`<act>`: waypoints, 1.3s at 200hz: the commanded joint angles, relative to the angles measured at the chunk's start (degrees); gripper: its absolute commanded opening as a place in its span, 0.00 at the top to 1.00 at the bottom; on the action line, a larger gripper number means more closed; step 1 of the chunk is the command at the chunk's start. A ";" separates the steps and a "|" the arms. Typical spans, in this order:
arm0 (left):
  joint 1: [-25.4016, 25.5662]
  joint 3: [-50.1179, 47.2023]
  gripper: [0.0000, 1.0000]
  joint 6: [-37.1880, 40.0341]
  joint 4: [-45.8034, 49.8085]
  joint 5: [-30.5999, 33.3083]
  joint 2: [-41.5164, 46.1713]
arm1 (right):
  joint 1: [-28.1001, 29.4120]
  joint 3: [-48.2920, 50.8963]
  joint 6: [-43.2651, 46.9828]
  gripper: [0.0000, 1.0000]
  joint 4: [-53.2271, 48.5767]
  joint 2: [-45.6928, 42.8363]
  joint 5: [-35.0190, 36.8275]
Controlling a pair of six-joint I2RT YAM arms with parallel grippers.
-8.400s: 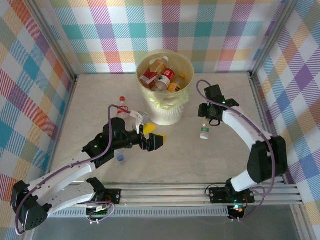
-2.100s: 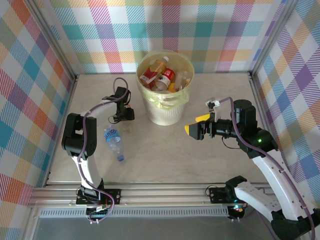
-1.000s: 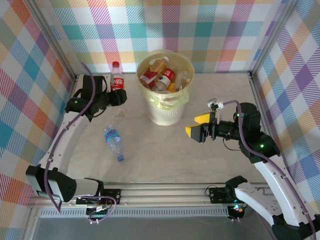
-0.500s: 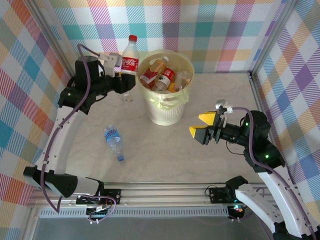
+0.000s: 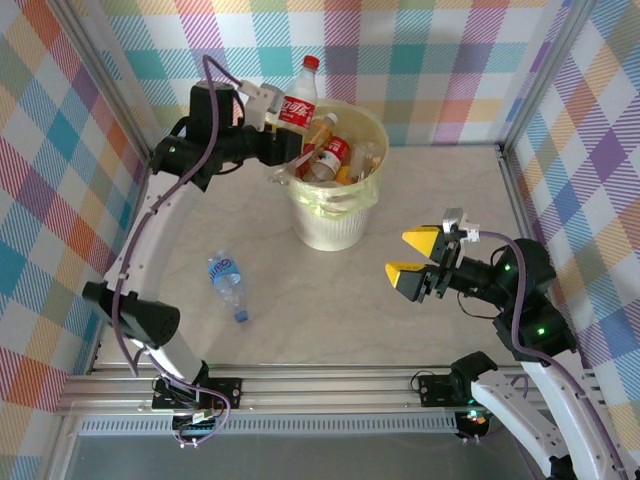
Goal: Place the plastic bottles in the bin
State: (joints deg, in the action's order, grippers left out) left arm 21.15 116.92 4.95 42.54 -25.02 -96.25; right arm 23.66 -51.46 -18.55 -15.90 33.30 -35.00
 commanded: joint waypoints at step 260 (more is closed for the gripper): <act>7.51 23.92 0.23 -0.12 13.35 8.76 -21.44 | 0.25 -1.80 1.49 0.00 -3.35 0.72 4.37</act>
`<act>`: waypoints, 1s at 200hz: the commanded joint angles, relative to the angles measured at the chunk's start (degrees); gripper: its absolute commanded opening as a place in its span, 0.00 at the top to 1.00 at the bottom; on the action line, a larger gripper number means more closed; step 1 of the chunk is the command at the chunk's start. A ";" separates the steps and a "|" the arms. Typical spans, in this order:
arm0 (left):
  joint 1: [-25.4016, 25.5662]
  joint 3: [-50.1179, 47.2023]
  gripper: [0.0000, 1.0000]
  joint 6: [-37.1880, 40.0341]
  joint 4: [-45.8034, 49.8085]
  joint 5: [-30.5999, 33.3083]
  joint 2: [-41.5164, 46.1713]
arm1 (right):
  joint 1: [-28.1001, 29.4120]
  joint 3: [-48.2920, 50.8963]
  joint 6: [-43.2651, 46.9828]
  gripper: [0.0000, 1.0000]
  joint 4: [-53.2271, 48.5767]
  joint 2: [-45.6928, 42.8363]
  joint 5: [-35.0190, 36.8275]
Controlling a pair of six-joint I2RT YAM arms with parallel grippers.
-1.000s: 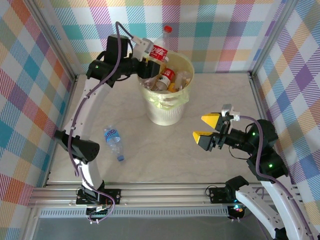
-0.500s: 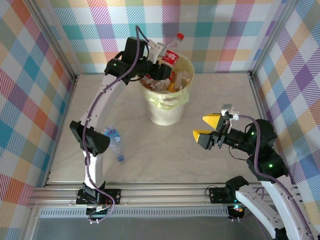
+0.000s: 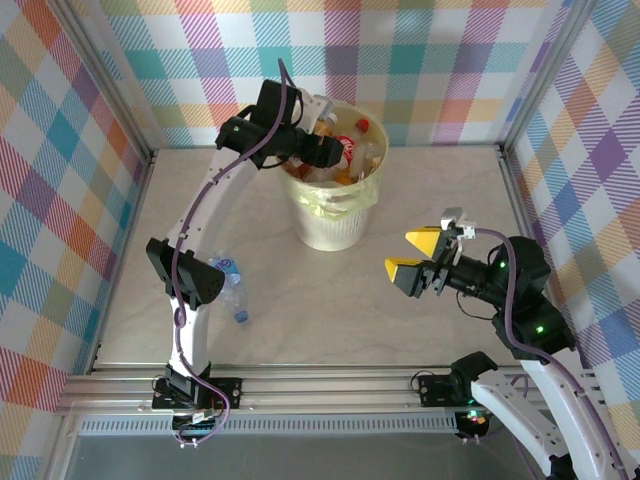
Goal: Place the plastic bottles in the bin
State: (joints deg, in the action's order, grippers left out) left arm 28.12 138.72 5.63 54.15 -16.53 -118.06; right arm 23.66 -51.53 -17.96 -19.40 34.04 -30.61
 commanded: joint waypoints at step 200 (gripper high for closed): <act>3.08 1.91 0.47 -4.18 5.00 -2.94 -3.91 | 0.25 -1.11 -0.99 0.00 -1.60 0.13 3.02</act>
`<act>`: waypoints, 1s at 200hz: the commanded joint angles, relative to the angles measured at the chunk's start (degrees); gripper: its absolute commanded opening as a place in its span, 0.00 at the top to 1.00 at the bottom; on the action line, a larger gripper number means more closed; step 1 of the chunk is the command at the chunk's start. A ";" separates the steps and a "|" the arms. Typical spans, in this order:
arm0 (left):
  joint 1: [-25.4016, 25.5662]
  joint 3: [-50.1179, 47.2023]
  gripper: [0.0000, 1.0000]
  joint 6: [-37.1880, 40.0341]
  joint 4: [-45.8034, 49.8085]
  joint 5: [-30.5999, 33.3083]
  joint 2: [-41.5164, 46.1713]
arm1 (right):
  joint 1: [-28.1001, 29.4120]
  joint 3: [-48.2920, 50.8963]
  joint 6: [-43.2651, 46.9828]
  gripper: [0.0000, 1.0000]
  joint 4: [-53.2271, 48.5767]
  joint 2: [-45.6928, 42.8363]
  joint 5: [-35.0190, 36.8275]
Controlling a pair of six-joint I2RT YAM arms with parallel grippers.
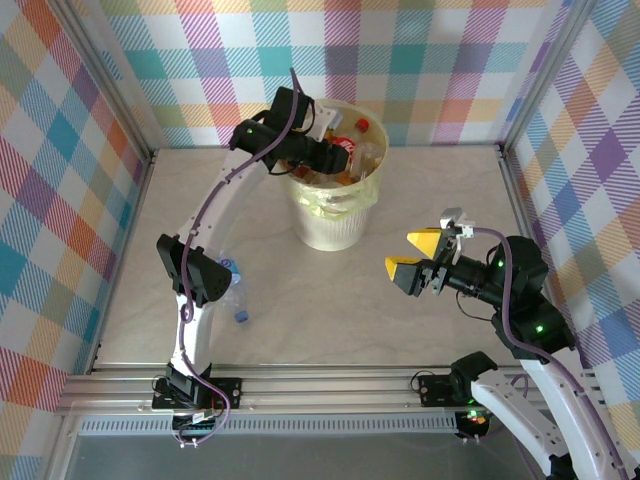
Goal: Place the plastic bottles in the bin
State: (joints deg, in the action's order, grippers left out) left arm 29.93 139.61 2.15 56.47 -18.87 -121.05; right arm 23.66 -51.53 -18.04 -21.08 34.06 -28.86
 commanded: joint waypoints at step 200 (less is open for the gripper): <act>-2.23 -41.85 0.16 -15.11 -3.03 26.62 39.70 | 0.25 -7.09 0.54 0.00 -3.11 7.30 -5.94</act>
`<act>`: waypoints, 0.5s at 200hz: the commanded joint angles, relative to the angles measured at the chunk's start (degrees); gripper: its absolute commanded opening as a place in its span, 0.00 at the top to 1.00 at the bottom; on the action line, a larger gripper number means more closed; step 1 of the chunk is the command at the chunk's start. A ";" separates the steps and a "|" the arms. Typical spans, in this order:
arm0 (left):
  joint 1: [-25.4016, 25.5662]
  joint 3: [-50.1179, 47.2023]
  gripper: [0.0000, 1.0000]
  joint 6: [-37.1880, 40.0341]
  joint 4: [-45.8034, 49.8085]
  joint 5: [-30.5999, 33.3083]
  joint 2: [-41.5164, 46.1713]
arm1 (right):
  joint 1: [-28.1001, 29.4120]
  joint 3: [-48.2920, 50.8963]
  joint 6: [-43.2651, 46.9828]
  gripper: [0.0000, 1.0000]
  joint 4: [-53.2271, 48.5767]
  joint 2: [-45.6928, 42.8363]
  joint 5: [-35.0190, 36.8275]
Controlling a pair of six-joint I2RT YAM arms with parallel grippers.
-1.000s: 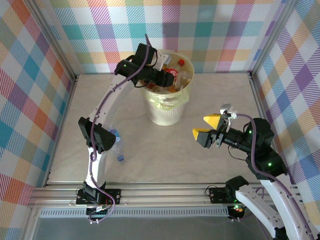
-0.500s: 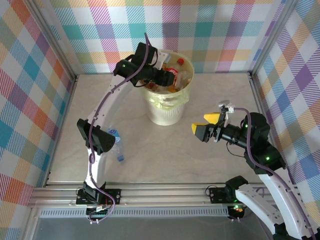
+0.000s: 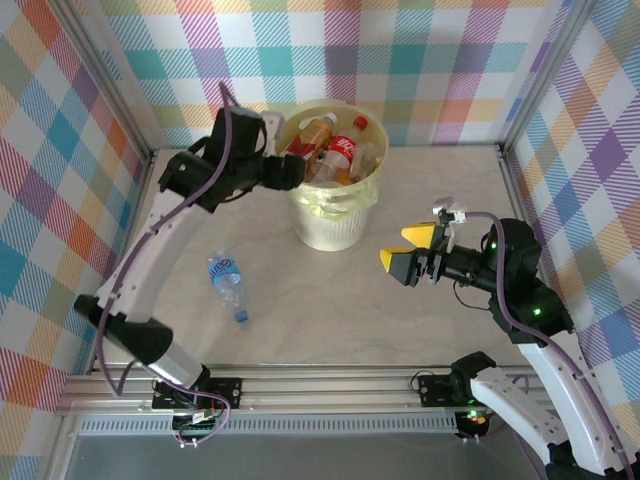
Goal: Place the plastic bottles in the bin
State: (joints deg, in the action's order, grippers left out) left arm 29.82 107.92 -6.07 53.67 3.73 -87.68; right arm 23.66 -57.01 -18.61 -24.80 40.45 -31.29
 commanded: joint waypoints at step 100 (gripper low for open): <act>-13.03 -48.52 0.02 -27.11 2.09 11.05 23.53 | 0.25 -0.30 -1.05 0.00 4.14 4.16 -8.22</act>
State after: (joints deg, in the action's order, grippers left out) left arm 18.61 63.77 -27.03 55.37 10.63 -64.12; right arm 23.66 -57.34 -18.96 -22.96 44.86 -37.67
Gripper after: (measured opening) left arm 0.971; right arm 0.996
